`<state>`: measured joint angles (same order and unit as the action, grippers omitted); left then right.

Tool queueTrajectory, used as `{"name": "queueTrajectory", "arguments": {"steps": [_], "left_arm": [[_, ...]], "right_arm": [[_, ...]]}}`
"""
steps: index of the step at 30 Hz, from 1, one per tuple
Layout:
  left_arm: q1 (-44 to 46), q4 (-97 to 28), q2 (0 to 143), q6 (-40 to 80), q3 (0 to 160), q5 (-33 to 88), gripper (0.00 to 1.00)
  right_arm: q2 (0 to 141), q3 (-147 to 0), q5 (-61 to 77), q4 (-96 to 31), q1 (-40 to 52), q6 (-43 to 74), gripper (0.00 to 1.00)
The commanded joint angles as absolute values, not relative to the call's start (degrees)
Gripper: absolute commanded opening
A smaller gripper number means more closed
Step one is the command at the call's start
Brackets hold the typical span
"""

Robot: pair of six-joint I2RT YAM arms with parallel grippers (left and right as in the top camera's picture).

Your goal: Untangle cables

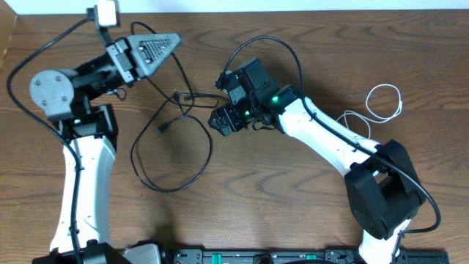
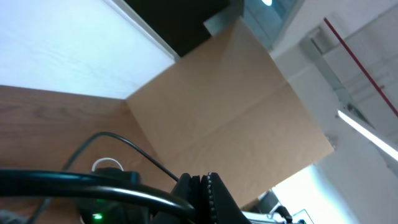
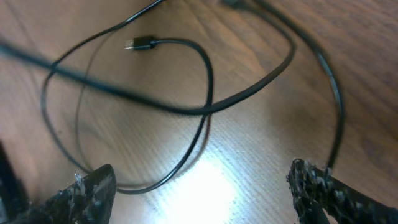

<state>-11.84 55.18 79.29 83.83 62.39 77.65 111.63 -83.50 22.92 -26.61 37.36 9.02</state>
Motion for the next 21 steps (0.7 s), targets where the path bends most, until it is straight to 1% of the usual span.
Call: {"name": "queueTrajectory", "arguments": {"steps": [1, 5, 8, 21], "left_arm": [[-13.56, 55.64, 78.43, 84.2, 62.87, 77.97, 0.06], [-14.33, 55.64, 78.43, 84.29, 62.87, 77.97, 0.08], [-15.07, 55.64, 78.43, 84.36, 62.87, 78.19, 0.07], [-15.68, 55.61, 78.46, 84.12, 62.81, 82.3, 0.08]], "right_arm": [[111.68, -83.46, 20.25, -26.13, 37.56, 9.61, 0.86], [111.7, -83.44, 20.25, -25.69, 37.6, 8.82, 0.86], [111.7, -83.44, 20.23, -25.58, 37.6, 7.18, 0.87], [111.7, -83.44, 20.25, -24.56, 37.6, 7.22, 0.88]]}}
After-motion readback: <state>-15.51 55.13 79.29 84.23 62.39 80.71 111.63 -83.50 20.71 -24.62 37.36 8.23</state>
